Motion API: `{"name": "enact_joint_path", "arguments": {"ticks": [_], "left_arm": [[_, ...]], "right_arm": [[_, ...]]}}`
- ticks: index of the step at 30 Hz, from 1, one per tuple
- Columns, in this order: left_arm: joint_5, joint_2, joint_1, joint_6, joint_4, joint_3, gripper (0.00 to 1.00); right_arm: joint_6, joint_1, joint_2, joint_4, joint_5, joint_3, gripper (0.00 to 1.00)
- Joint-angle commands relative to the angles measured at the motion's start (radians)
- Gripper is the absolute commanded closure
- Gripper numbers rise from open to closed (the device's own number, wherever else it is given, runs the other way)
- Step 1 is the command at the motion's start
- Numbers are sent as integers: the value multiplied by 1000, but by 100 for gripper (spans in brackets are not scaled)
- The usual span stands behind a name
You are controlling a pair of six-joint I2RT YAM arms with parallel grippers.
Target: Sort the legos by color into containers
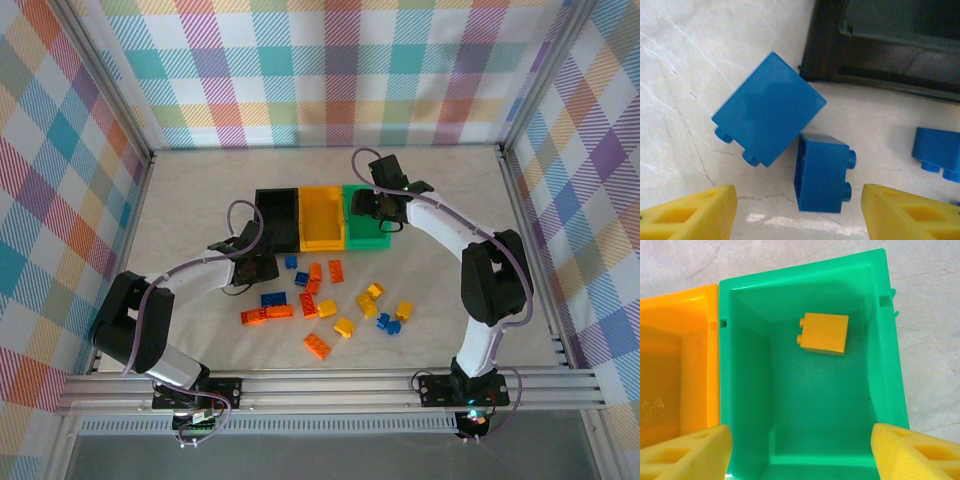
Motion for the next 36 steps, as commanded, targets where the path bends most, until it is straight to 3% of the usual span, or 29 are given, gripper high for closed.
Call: {"name": "enact_joint_path", "arguments": {"ticks": [1,8,13,17,21,32,36], "left_arm": [[-59,5,-7,52,30,15,36],[-26,35,-7,49,80,4,49],[-36,36,-7,33,57,-8,39],[-30,54,-7,30,81,-20,49],[-27,64,-7,25,98,-25,48],[-12,-15,-9,5,78,-50,76],[2,-68,-15,-9,25,-47,81]], "right_arm": [[11,-2,-48,24,-14,-16,27],[13,-2,-57,20,-7,-24,27],[14,-2,-63,22,-8,-30,27],[19,-1,-61,27,-14,-31,27],[18,-2,-62,24,-10,-32,28],[19,-2,-65,31,-10,-34,28],[21,-2,-64,30,-12,-35,28]]}}
